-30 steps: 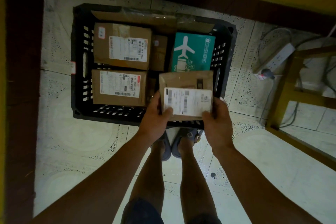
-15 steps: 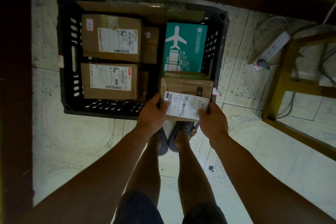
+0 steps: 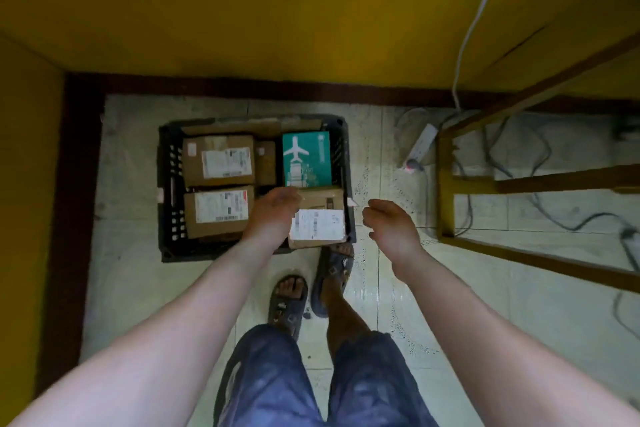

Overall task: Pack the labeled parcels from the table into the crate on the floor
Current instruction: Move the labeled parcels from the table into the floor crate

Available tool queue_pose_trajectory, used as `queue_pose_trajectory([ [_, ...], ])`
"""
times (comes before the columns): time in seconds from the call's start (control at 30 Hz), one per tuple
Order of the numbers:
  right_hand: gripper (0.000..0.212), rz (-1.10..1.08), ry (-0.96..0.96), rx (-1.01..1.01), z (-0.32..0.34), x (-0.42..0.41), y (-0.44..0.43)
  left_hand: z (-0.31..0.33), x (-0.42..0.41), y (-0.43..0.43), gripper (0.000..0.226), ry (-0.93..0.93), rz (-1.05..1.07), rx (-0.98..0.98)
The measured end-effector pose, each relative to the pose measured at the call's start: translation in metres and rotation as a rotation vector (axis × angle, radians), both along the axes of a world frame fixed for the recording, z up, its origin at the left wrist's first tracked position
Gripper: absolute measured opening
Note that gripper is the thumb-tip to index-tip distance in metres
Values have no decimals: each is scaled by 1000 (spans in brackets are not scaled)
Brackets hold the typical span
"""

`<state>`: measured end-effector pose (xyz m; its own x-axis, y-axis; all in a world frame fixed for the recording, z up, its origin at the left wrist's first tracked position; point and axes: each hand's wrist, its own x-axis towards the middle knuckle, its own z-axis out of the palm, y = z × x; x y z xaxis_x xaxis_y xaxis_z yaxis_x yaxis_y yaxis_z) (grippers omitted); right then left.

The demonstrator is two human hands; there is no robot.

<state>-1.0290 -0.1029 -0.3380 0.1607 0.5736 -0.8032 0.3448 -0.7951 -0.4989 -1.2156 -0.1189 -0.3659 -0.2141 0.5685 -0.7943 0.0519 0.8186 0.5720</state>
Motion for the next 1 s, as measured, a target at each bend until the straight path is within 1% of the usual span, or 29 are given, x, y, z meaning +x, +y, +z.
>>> queue_pose_trajectory([
  [0.07,33,-48,14,54,50,5,-6,52,6,2,29,-9,-83,80],
  [0.1,35,-72,14,85,75,7,-11,78,10,2,30,-19,-127,100],
  [0.27,36,-172,-18,244,175,31,-38,176,46,9,28,-113,-257,200],
  [0.37,30,-226,-50,319,220,63,-46,221,84,21,17,-182,-287,274],
  [0.43,29,-270,-70,378,245,90,-52,249,115,27,15,-225,-320,338],
  [0.53,26,-389,-46,488,277,138,-63,288,166,27,16,-311,-409,392],
  [0.63,22,-513,-10,564,301,191,-80,316,221,17,22,-357,-480,424],
  [0.7,19,-567,4,593,312,233,-96,329,263,6,23,-371,-514,421],
  [0.8,14,-620,7,644,324,306,-121,344,335,-13,21,-386,-546,418],
  [0.9,14,-636,-32,685,332,383,-144,357,412,-28,18,-391,-606,424],
  [1.0,14,-641,-25,698,335,453,-167,369,484,-44,16,-413,-631,442],
])
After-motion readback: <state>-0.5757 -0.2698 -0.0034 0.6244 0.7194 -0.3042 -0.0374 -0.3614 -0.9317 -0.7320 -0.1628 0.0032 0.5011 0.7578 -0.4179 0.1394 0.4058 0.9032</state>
